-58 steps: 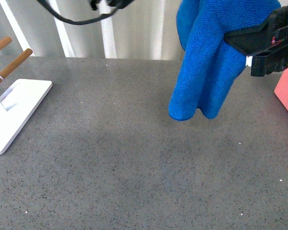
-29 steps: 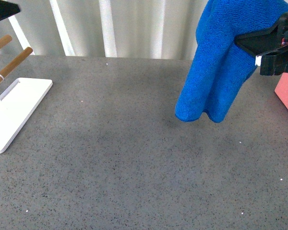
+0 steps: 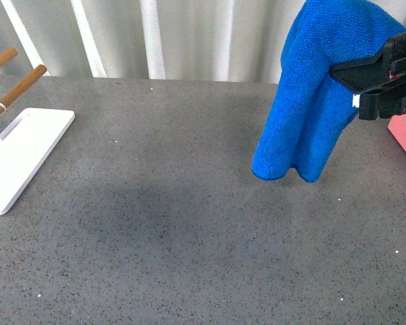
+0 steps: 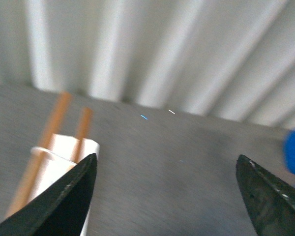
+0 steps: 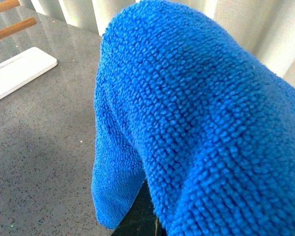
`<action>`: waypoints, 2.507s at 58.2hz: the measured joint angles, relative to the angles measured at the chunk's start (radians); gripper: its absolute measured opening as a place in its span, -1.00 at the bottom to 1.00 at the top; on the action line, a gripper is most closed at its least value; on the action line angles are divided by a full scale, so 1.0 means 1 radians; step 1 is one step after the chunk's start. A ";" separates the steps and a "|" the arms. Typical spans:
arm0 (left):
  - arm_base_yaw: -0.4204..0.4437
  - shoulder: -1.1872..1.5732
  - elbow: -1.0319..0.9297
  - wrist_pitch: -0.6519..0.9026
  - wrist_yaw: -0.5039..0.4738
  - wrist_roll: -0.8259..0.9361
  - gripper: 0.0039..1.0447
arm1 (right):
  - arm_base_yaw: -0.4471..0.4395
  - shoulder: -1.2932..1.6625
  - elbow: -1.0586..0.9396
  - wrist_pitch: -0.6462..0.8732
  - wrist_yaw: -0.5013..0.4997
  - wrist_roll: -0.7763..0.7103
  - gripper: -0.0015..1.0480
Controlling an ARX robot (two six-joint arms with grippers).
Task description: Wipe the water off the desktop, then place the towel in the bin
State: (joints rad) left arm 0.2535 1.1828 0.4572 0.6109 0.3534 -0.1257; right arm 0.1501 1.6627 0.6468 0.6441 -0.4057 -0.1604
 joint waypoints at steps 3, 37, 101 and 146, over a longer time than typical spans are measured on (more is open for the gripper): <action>-0.014 -0.032 -0.068 0.106 -0.095 0.042 0.39 | 0.001 0.000 0.001 -0.002 0.005 0.000 -0.91; -0.192 -0.409 -0.362 0.058 -0.307 0.118 -0.93 | 0.025 -0.082 -0.015 -0.058 0.059 -0.047 -0.91; -0.252 -0.904 -0.435 -0.328 -0.354 0.118 -0.93 | 0.013 -0.153 -0.048 -0.122 0.117 -0.087 -0.91; -0.252 -1.179 -0.435 -0.610 -0.353 0.119 -0.93 | 0.024 -0.082 -0.021 -0.201 0.214 -0.061 -0.91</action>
State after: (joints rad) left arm 0.0017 0.0040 0.0223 0.0013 0.0002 -0.0071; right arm 0.1741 1.5806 0.6258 0.4427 -0.1917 -0.2214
